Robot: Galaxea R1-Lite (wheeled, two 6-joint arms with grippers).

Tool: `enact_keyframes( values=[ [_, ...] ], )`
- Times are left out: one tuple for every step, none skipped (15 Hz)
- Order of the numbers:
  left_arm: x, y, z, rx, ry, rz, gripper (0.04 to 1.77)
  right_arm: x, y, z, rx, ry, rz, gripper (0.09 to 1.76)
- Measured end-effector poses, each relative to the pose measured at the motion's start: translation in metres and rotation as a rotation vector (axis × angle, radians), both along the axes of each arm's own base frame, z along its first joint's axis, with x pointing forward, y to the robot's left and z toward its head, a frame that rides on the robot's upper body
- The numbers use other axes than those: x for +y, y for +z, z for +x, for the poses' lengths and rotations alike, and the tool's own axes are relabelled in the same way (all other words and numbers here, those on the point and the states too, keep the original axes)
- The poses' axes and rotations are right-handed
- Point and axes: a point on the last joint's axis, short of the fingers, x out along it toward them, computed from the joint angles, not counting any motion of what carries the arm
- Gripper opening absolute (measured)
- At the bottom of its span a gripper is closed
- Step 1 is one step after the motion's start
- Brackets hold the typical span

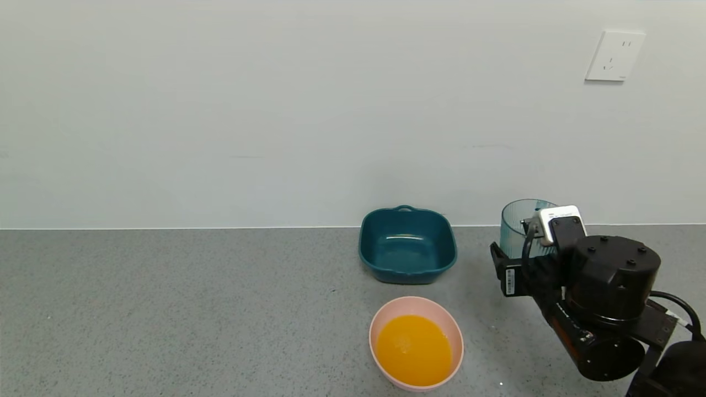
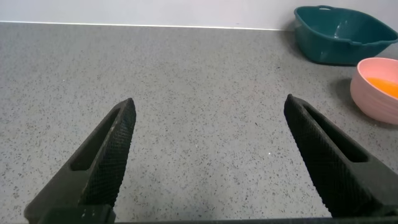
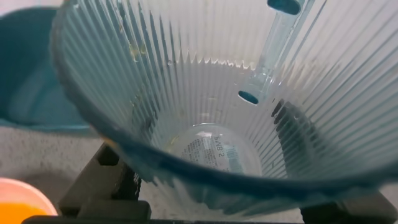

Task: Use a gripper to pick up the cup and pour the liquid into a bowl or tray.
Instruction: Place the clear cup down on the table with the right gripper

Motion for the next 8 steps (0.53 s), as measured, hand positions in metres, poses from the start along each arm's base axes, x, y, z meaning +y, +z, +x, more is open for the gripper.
enact_keyframes(
  values=[
    [0.000, 0.000, 0.000, 0.000, 0.000, 0.000, 1.72, -0.002, 0.000, 0.001, -0.004, -0.006, 0.045, 1.36],
    [0.000, 0.000, 0.000, 0.000, 0.000, 0.000, 1.72, -0.004, 0.000, 0.003, -0.006, 0.000, 0.086, 1.36],
    [0.000, 0.000, 0.000, 0.000, 0.000, 0.000, 1.72, -0.006, 0.000, 0.004, -0.007, 0.002, 0.116, 1.36],
    [0.000, 0.000, 0.000, 0.000, 0.000, -0.001, 1.72, -0.008, -0.001, 0.005, -0.006, 0.006, 0.145, 1.36],
    [0.000, 0.000, 0.000, 0.000, 0.000, 0.000, 1.72, -0.010, -0.001, 0.007, -0.005, 0.014, 0.168, 1.36],
    [0.000, 0.000, 0.000, 0.000, 0.000, 0.000, 1.72, -0.013, -0.002, 0.009, 0.000, 0.024, 0.188, 1.36],
    [0.000, 0.000, 0.000, 0.000, 0.000, 0.000, 1.72, -0.017, -0.003, 0.011, 0.005, 0.029, 0.211, 1.36],
    [0.000, 0.000, 0.000, 0.000, 0.000, 0.000, 1.72, -0.021, -0.005, 0.013, 0.010, 0.031, 0.230, 1.36]
  ],
)
